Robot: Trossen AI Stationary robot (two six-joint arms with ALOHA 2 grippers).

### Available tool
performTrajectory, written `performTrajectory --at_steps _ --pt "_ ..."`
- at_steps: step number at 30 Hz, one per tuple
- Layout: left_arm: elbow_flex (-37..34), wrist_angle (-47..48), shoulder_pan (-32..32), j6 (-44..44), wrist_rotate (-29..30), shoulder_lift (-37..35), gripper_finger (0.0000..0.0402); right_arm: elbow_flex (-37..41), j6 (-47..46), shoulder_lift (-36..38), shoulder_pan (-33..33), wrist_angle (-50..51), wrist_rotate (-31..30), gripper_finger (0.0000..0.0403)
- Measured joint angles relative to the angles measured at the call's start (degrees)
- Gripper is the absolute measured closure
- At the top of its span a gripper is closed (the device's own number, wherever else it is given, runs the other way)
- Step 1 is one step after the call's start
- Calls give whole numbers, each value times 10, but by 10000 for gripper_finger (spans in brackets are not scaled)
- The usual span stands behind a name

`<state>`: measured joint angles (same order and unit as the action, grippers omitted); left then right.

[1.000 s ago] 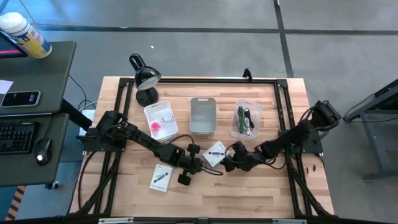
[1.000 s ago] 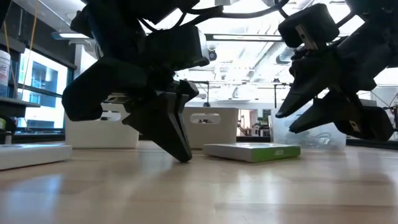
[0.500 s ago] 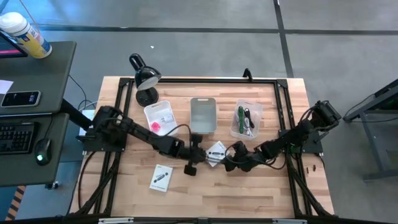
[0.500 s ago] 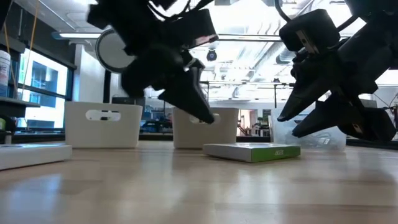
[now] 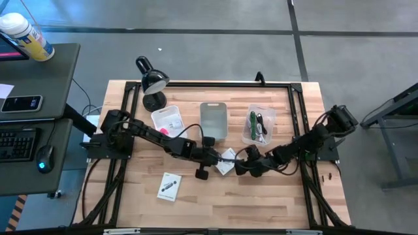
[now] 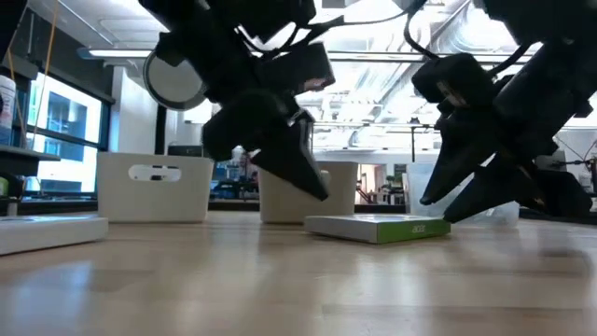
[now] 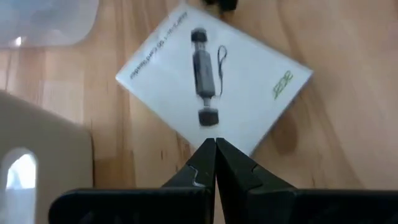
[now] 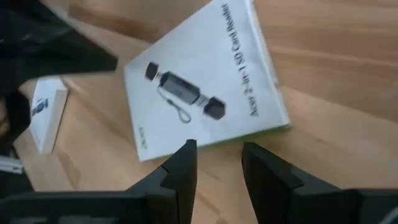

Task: Pick and place items into bin
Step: Put the right white card reader box into the gray bin

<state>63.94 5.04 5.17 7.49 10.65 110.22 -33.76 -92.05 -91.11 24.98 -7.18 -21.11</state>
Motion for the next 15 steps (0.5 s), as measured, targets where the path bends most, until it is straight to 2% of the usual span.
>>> performTrajectory --at_steps 2,15 --pt "3 -28 1 -1 -9 13 401 0 -2 0 -7 9 2 285" --pt "3 -13 1 -11 -39 30 401 1 -4 18 -18 52 2 285"
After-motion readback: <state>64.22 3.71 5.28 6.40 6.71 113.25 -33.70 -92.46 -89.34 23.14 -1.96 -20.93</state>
